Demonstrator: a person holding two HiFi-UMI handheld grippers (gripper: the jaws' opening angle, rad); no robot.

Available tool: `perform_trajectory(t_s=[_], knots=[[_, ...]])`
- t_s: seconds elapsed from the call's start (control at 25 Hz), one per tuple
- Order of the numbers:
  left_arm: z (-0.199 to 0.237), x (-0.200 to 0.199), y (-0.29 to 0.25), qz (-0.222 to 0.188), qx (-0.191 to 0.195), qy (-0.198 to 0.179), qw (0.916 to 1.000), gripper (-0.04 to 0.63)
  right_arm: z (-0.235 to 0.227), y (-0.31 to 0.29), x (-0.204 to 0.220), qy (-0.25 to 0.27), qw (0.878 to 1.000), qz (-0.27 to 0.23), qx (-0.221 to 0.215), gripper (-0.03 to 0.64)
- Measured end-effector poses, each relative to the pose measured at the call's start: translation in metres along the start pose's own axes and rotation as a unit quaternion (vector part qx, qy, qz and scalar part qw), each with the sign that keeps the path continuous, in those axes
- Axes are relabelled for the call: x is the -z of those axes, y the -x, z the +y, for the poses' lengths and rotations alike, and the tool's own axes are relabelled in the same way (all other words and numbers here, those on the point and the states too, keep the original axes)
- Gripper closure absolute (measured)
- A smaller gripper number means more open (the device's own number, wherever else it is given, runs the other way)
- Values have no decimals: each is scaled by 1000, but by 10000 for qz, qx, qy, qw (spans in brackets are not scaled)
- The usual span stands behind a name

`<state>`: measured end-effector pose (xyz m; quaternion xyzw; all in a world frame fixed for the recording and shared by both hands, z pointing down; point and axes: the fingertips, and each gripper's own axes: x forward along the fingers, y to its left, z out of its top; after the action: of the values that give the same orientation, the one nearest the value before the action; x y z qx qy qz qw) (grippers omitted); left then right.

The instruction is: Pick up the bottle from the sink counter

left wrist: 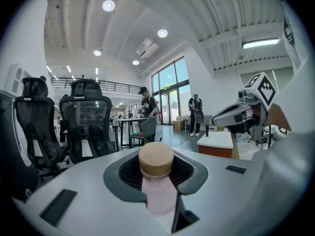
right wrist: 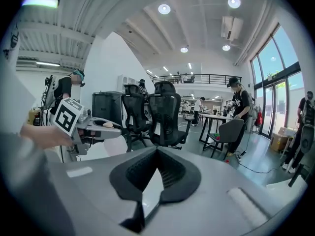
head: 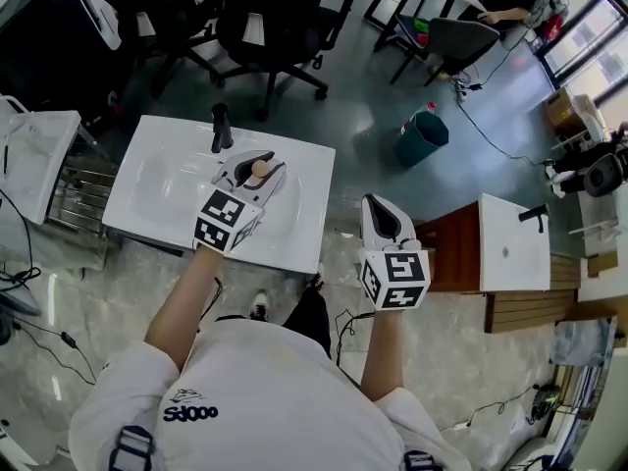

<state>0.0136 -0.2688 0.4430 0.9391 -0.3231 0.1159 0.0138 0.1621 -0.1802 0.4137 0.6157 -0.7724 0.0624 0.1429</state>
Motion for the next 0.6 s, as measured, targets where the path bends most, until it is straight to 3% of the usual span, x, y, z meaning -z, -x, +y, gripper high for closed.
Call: perform_trajectory(t_s=[0.6], knots=[[-11,-46,72,-468,-22,-192,9987,488,38,19,-42,331,9985,-407,-154,606]])
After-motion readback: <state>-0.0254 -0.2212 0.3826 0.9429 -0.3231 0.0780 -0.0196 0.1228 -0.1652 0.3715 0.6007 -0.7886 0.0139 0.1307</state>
